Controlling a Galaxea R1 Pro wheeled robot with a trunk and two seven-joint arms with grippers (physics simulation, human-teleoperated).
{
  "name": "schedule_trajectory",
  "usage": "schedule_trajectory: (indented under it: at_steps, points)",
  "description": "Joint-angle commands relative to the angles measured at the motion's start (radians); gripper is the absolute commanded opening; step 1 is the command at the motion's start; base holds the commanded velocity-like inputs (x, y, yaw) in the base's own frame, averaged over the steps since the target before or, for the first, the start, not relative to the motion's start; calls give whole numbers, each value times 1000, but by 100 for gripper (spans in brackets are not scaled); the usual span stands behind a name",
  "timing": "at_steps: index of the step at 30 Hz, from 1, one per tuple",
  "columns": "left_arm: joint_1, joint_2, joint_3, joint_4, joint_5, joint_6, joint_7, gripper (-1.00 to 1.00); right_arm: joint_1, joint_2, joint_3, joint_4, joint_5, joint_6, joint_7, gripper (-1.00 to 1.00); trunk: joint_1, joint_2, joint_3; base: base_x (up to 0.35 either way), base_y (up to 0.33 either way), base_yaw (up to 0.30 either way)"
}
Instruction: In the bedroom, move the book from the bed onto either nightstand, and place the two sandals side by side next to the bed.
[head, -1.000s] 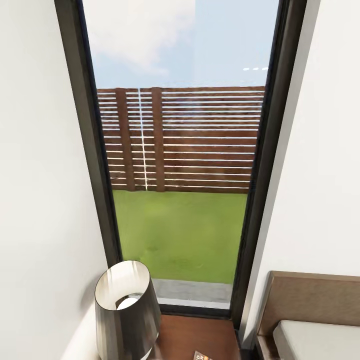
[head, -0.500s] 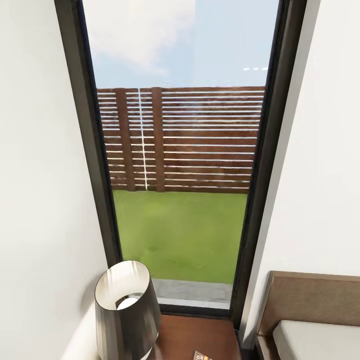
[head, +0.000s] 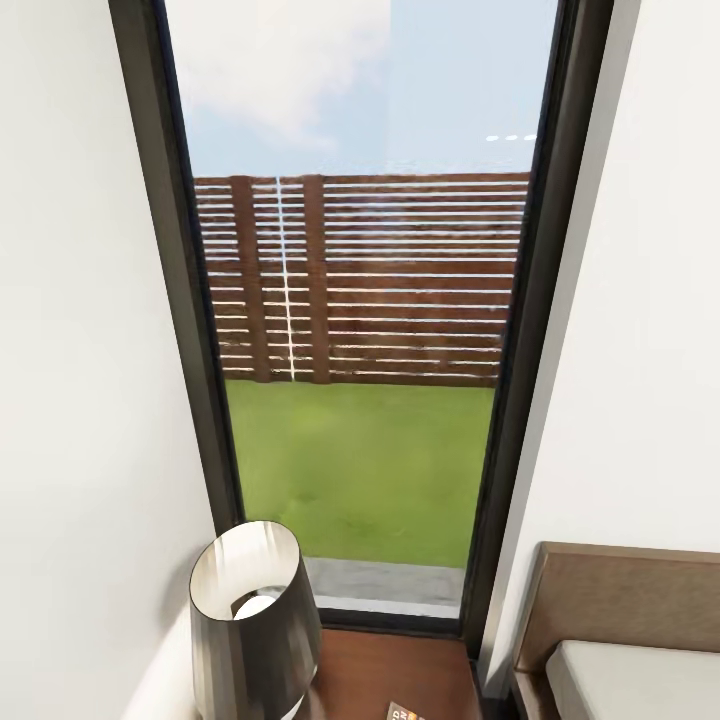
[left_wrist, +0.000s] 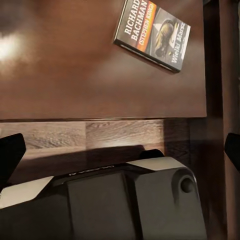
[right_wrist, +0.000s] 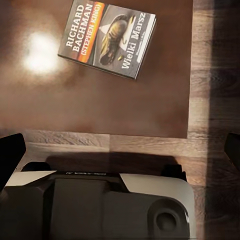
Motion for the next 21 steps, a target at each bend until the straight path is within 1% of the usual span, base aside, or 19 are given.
schedule_trajectory:
  at_steps: [1, 4, 7, 16, 20, 21]
  points:
    - [0, 0, -3, 1, 6, 2, 0, 100, 1, 0, -8, 5, 7, -3, 2, 100, 0, -1, 0, 0, 0, 0]
    - [0, 0, -2, 14, -12, -12, 9, 100, 13, 0, -9, 9, 7, -4, 2, 100, 0, -1, 0, 0, 0, 0]
    - [0, 0, -2, 23, -20, -21, 18, 100, 19, 0, -9, 11, 7, -5, 2, 100, 0, -1, 0, 0, 0, 0]
    - [0, 1, -2, 32, -27, -31, 32, 100, 29, 1, -9, 13, 7, -6, 1, 100, 0, -1, 0, 0, 0, 0]
    - [0, 2, -2, 33, -28, -32, 53, 100, 36, 1, -9, 14, 7, -6, 1, 100, 0, -1, 0, 0, 0, 0]
    - [0, 2, -2, 34, -28, -33, 69, 100, 43, 1, -9, 14, 7, -6, 1, 100, 0, -1, 0, 0, 0, 0]
